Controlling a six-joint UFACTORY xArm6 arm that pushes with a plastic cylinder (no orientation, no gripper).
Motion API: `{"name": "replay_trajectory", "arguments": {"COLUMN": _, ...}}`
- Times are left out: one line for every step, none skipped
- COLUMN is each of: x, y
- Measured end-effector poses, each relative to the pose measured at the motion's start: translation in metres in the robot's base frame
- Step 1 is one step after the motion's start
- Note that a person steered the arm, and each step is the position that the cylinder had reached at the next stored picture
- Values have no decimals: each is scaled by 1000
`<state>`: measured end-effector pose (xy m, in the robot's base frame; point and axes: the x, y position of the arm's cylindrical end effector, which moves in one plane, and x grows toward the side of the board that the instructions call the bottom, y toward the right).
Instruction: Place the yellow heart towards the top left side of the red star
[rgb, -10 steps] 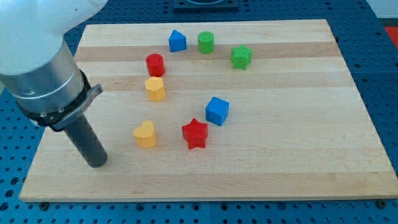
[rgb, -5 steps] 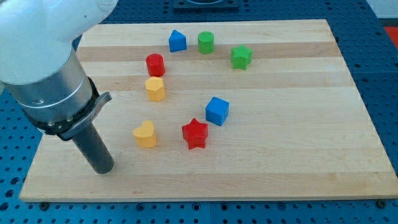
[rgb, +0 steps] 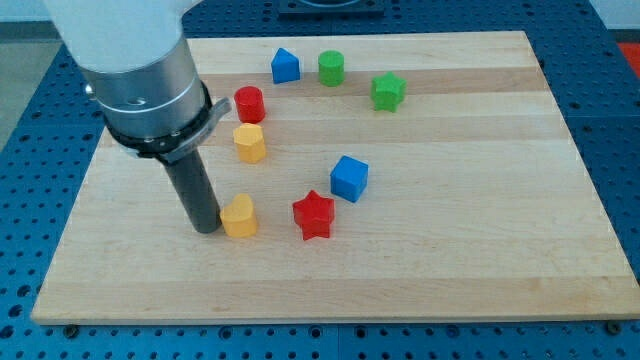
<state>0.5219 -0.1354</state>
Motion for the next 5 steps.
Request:
{"name": "replay_trajectory", "arguments": {"x": 1, "y": 9}}
{"name": "replay_trajectory", "arguments": {"x": 14, "y": 9}}
{"name": "replay_trajectory", "arguments": {"x": 17, "y": 9}}
{"name": "replay_trajectory", "arguments": {"x": 24, "y": 12}}
{"name": "replay_trajectory", "arguments": {"x": 24, "y": 19}}
